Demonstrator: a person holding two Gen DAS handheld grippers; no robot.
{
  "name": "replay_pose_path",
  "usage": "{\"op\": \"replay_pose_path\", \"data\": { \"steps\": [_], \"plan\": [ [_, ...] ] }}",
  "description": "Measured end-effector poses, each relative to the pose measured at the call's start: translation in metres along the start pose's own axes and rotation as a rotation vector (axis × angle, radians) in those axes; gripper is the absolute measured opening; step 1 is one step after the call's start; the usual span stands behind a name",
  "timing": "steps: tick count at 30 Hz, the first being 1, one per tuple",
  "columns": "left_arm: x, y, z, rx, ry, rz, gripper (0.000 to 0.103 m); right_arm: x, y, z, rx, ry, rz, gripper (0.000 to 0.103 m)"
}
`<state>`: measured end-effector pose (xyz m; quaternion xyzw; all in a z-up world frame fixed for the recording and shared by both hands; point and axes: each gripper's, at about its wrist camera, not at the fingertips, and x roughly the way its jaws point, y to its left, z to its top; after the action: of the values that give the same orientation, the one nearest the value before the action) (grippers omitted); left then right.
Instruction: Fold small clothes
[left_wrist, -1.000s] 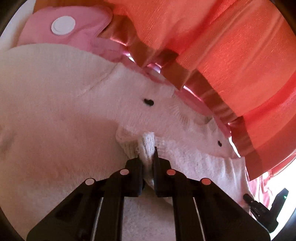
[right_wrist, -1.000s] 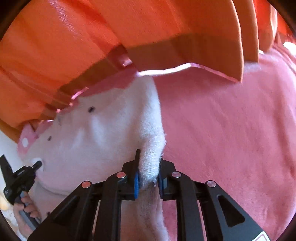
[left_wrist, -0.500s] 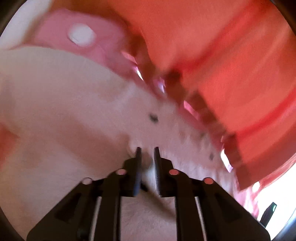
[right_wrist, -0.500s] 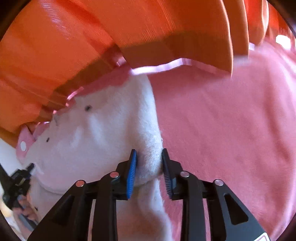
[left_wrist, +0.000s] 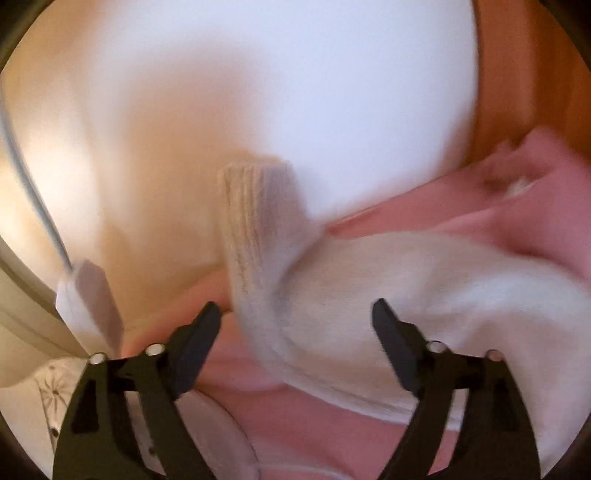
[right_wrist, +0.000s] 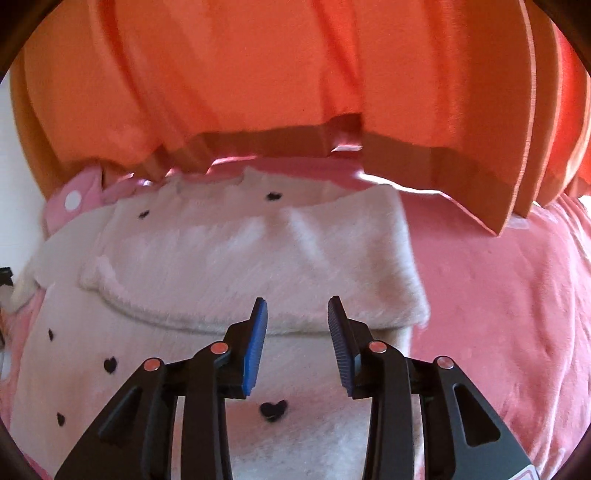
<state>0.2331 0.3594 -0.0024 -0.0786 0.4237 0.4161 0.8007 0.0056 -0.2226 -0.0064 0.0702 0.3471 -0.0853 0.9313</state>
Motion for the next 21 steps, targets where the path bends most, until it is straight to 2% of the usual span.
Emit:
{"op": "replay_pose_path", "data": {
  "steps": [2,4,6,8,9,10,11,12,13,16,17,19,21],
  "plan": [
    [0.022,-0.005,-0.001,-0.006,0.050,-0.001,0.086,0.002,0.005,-0.001,-0.021,-0.001,-0.003,0.034],
    [0.037,-0.007,-0.002,-0.022,0.078,-0.043,0.080,0.004,0.008,-0.003,-0.033,0.002,-0.006,0.034],
    [0.042,-0.009,0.001,-0.025,0.046,-0.084,0.070,0.005,0.008,-0.003,-0.031,0.006,-0.004,0.034],
    [0.038,-0.018,0.008,0.040,0.010,-0.131,0.037,0.005,0.009,-0.003,-0.033,0.006,-0.003,0.034],
    [0.034,-0.023,0.011,0.075,-0.003,-0.149,0.025,0.005,0.009,-0.003,-0.034,0.003,-0.004,0.034],
    [0.026,-0.027,0.016,0.094,-0.010,-0.207,0.014,0.004,0.010,-0.003,-0.033,0.001,-0.003,0.034],
    [0.016,-0.027,0.019,0.078,-0.021,-0.250,0.013,0.005,0.010,-0.002,-0.031,0.000,-0.002,0.034],
    [-0.005,-0.027,0.022,0.051,-0.058,-0.323,0.013,0.004,0.011,-0.002,-0.029,-0.001,0.001,0.034],
    [-0.021,-0.028,0.023,0.055,-0.089,-0.364,0.013,0.003,0.012,-0.001,-0.028,-0.006,0.005,0.034],
    [-0.121,-0.060,0.008,0.155,-0.244,-0.576,0.013,0.002,0.016,0.000,-0.027,-0.019,0.012,0.034],
    [-0.164,-0.078,-0.006,0.211,-0.286,-0.675,0.013,0.002,0.017,0.000,-0.025,-0.018,0.018,0.034],
    [-0.239,-0.120,-0.047,0.328,-0.318,-0.867,0.013,0.002,0.018,0.000,-0.023,-0.017,0.026,0.034],
    [-0.286,-0.161,-0.090,0.426,-0.297,-0.997,0.013,0.003,0.017,-0.001,-0.029,-0.018,0.020,0.034]
  ]
}}
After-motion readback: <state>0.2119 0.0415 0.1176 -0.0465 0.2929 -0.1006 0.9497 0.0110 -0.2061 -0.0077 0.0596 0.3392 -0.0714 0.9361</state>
